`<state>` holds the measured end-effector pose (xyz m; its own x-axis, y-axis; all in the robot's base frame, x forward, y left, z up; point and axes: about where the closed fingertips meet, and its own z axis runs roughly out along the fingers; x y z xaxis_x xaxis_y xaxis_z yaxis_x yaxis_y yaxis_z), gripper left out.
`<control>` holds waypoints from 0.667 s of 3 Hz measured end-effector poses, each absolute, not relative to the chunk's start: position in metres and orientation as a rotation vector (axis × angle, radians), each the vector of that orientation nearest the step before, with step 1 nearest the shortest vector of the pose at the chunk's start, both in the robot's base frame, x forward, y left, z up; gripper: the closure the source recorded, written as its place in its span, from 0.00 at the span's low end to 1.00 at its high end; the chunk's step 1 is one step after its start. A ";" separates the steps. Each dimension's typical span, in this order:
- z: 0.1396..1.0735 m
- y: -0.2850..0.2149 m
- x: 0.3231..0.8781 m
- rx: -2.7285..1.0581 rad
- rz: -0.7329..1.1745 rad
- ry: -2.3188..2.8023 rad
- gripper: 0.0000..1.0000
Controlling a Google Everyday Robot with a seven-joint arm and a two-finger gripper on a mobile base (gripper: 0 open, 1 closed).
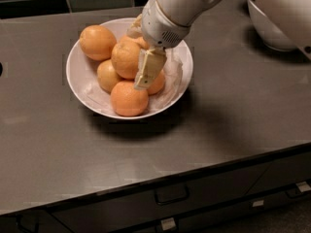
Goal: Pick orange from white bowl
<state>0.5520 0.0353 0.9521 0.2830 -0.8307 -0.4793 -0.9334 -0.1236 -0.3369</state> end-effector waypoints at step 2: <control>0.952 0.036 0.553 -1.981 0.231 1.574 0.23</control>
Offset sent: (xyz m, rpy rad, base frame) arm 0.0056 0.0031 -0.0015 0.0055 -0.0080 0.0007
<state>0.5527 0.0364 0.9517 0.2844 -0.8302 -0.4795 -0.9329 -0.1245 -0.3378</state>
